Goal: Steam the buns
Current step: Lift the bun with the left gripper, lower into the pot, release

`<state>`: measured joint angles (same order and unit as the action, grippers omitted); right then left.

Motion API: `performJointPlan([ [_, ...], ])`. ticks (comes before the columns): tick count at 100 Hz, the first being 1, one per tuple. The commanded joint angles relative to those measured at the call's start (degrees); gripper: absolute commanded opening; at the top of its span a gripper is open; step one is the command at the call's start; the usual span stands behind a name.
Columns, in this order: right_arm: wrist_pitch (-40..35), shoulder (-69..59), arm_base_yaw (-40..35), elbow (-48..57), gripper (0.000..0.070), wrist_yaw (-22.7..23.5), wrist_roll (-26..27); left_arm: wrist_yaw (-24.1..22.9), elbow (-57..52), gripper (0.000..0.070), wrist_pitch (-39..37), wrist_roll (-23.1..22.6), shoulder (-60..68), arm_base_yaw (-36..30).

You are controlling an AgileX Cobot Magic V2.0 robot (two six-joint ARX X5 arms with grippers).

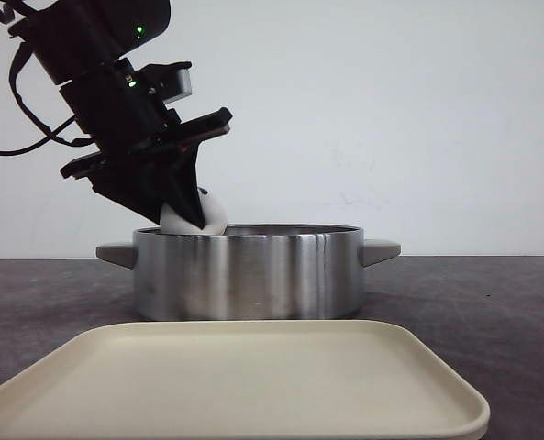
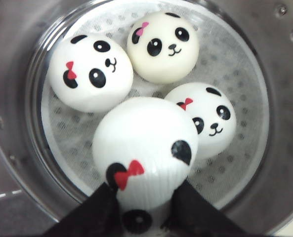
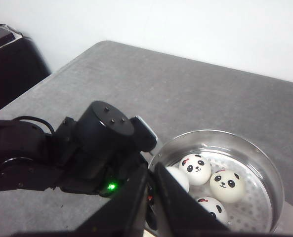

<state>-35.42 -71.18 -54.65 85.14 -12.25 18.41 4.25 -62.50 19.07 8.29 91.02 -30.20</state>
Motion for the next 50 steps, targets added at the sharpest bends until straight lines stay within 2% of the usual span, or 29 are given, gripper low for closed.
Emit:
performJointPlan([
  [1, 0.3, -0.7, -0.6, 1.1, 0.0017, -0.2, 0.1, 0.0, -0.8, 0.031, -1.2, -0.7, 0.5, -0.1],
  [6, 0.3, -0.7, -0.6, 1.1, 0.0017, -0.2, 0.0, 0.0, -0.8, 0.0521, -1.5, -0.7, 0.5, -0.1],
  [9, 0.3, -0.7, -0.6, 1.1, 0.0017, -0.2, 0.0, 0.0, -0.8, 0.0594, -1.5, -0.7, 0.5, -0.1],
  [12, 0.3, -0.7, -0.6, 1.1, 0.0017, -0.3, -0.1, 0.0, -0.8, 0.0649, -1.4, -0.7, 0.5, -0.1],
  [16, 0.3, -0.7, -0.6, 1.1, 0.0017, -0.3, -0.7, 0.0, -0.8, 0.0669, -1.1, -0.7, 0.5, -0.1],
  [37, -0.2, -1.4, -0.5, 1.1, 0.0017, -1.8, -3.9, 0.0, -1.5, 0.0653, 3.6, -0.7, -2.3, 0.3],
  [41, -0.7, -1.6, -0.5, 1.0, 0.0017, -1.8, -4.4, 0.0, -1.5, 0.0608, 4.1, -0.8, -3.6, 0.5],
  [50, -2.2, -2.3, 0.0, 0.7, 0.0017, -4.2, -5.0, 0.0, -1.4, 0.0453, 5.7, -0.7, -7.9, 1.5],
])
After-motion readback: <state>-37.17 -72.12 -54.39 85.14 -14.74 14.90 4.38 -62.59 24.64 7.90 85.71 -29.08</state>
